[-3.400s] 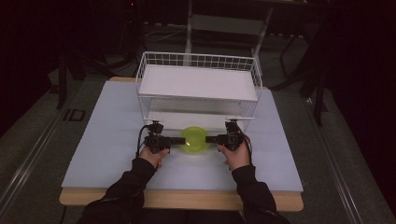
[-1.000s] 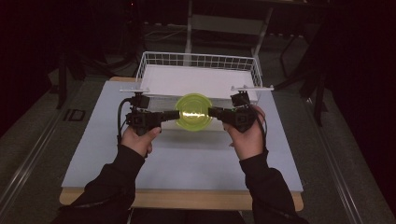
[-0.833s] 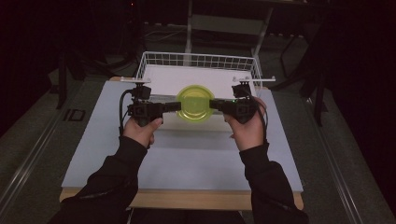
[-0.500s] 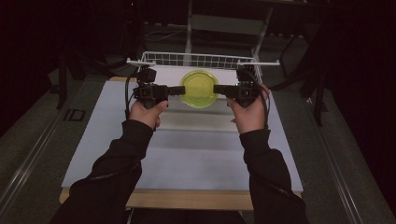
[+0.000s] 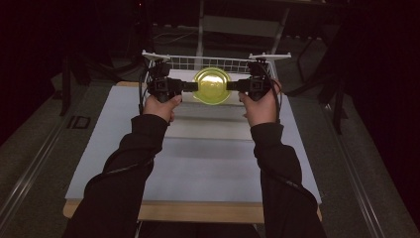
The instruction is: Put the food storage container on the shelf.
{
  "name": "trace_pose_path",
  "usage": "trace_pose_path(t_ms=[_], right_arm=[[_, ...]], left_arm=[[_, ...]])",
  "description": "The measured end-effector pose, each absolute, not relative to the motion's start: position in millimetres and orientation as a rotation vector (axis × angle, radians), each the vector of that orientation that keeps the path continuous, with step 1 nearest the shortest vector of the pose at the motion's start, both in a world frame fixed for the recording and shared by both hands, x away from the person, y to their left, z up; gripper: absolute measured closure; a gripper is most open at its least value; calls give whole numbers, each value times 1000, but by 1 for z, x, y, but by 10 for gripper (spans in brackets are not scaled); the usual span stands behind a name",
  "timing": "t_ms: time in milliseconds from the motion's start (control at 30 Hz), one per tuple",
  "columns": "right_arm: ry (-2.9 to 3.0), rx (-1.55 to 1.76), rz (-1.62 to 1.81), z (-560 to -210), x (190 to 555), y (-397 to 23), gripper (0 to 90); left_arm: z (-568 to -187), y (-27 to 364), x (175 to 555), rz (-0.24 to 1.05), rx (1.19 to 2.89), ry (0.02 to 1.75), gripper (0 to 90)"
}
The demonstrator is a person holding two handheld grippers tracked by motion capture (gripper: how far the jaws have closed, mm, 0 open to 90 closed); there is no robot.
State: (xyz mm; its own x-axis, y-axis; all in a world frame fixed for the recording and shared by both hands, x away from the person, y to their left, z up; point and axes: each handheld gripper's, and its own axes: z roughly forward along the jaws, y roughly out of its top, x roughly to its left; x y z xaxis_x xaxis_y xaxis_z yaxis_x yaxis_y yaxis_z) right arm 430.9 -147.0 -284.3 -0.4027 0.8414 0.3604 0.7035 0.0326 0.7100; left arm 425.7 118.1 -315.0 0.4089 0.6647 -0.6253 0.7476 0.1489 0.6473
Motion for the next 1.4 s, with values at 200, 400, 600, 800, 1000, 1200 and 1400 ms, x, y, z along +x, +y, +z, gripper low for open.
trace_pose_path(t_ms=[200,400,600,800,1000,1200,1400], right_arm=[[2148,1658,1265,-289,440,-146,795],[2152,1662,1264,-289,444,-144,795],[2162,1675,1286,-289,450,-141,737],[2163,1679,1309,-291,457,-142,700],[2151,1689,1318,-293,463,-146,641],[2146,1601,1357,-289,459,-145,545],[2141,1460,1344,-278,439,-140,512]], left_arm=[[-318,117,434,-104,1571,1321,823],[-319,119,438,-101,1564,1329,821],[-320,121,443,-103,1534,1343,790],[-321,116,451,-102,1537,1343,723],[-322,115,456,-50,1542,1337,631],[-318,123,450,51,1528,1292,543],[-313,140,433,101,1490,1246,489]])
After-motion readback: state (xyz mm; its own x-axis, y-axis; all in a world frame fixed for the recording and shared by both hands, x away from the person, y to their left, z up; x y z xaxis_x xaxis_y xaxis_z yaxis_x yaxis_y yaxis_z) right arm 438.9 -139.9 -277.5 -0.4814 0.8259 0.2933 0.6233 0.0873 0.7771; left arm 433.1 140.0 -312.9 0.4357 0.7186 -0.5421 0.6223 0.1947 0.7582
